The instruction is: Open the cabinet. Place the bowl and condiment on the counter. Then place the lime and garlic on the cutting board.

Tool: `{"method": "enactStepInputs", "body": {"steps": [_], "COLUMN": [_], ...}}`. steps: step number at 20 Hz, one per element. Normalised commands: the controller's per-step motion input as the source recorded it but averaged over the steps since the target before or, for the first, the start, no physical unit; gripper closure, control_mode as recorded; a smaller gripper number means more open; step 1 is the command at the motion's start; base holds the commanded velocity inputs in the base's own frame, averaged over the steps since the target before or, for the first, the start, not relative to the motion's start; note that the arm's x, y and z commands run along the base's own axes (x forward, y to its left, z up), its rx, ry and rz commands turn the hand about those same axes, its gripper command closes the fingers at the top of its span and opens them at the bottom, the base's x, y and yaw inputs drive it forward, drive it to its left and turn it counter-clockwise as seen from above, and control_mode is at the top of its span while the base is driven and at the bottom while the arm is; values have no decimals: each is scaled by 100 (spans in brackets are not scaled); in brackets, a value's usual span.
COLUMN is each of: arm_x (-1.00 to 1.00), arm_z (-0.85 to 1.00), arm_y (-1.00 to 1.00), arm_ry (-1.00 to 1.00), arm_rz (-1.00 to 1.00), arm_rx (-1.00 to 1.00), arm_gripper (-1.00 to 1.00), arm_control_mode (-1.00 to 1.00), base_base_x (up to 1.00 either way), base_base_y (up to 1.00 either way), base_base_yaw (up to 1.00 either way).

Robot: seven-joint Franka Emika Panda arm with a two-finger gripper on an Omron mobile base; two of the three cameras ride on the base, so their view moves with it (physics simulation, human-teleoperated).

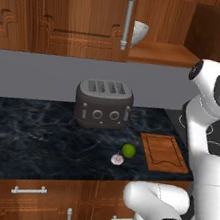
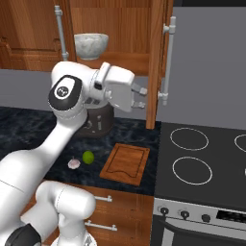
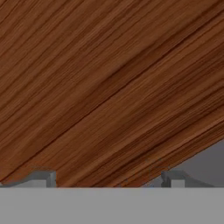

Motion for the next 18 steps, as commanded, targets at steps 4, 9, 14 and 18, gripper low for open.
{"method": "enactStepInputs", "body": {"steps": [4, 9, 14, 18], "arm_x": [-23, -8, 0, 0], "arm_z": [17, 23, 13, 3], "arm_y": [26, 46, 63, 61], "arm_ry": [-19, -23, -19, -17], "arm_rz": [1, 8, 11, 16], "arm_rx": [-3, -2, 0, 0], "arm_gripper": [-100, -100, -100, -100], "arm_control_mode": [-100, -100, -100, -100], "base_base_x": [0, 0, 0, 0], "base_base_y": [0, 0, 0, 0], "base_base_yaw": [0, 0, 0, 0]}}
